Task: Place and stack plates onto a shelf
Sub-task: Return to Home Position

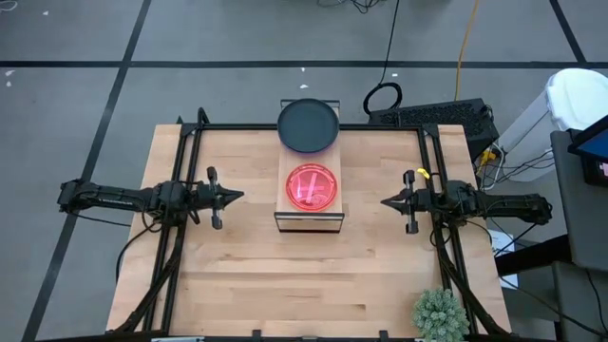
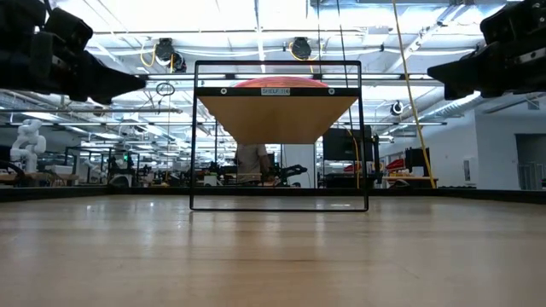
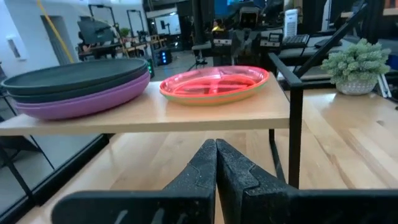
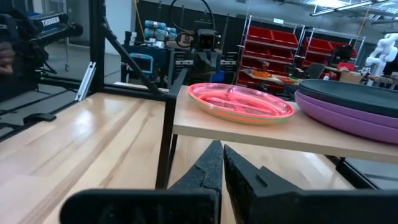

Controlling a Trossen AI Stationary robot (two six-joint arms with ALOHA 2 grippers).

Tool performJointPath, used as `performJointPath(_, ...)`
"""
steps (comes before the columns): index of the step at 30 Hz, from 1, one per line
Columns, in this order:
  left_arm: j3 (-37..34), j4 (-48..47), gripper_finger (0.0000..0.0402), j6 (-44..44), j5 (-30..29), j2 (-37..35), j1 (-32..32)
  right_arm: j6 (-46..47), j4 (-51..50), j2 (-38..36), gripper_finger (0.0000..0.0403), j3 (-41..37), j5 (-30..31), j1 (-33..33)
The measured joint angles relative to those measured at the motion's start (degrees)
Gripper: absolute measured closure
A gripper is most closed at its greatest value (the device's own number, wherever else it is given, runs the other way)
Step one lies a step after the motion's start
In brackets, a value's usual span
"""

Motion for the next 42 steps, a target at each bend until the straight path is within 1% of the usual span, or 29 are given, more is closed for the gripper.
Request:
performJointPath(5, 0.02, -3.74, 0.0399, -1.26, 0.24, -3.08, 0.0, 0.04, 0.86, 0.0, 0.0403, 0.0, 0.04, 0.0)
performJointPath(8, 0.02, -5.58, 0.0399, -3.28, 3.11, -5.45, 0.0, 0.07, 1.01, 0.0, 0.0403, 0.0, 0.07, 0.0)
performJointPath(11, 0.02, -7.87, 0.0399, -3.61, 3.52, -8.02, 0.0, 0.07, 1.12, 0.0, 0.0403, 0.0, 0.07, 0.0)
performJointPath(14, 0.02, -8.42, 0.0399, -0.72, 4.03, -11.14, 0.0, 0.07, 1.22, 0.0, 0.0403, 0.0, 0.07, 0.0)
performJointPath(17, 0.02, -6.78, 0.0399, 1.85, 6.23, -15.59, -0.01, 0.07, 1.38, 0.0, 0.0403, 0.0, 0.04, 0.0)
performJointPath(21, 0.37, -6.75, 0.0399, 2.86, 6.11, -15.32, 0.17, 0.08, 1.48, 0.01, 0.0403, 0.0, 0.1, 0.0)
performJointPath(24, 0.07, -11.93, 0.0399, 1.87, 4.78, -15.47, 1.13, 0.07, 1.42, 0.02, 0.0403, 0.0, 0.05, 0.0)
performJointPath(28, 0.11, -12.48, 0.0399, 0.18, 7.56, -14.65, 2.3, 0.09, 1.02, 0.04, 0.0403, 0.0, 0.07, 0.0)
performJointPath(34, 0.11, -12.64, 0.0399, 0.59, 7.89, -14.66, 3.02, 0.09, 1.01, 0.02, 0.0403, 0.0, 0.04, 0.0)
performJointPath(39, 0.11, -13.15, 0.0399, -0.79, 10.46, -14.64, 3.13, 0.09, 0.86, 0.02, 0.0403, 0.0, 0.04, 0.0)
performJointPath(42, 0.11, -13.18, 0.0399, -0.81, 10.51, -14.64, 3.13, 0.09, 0.84, 0.02, 0.0403, 0.0, 0.03, 0.01)
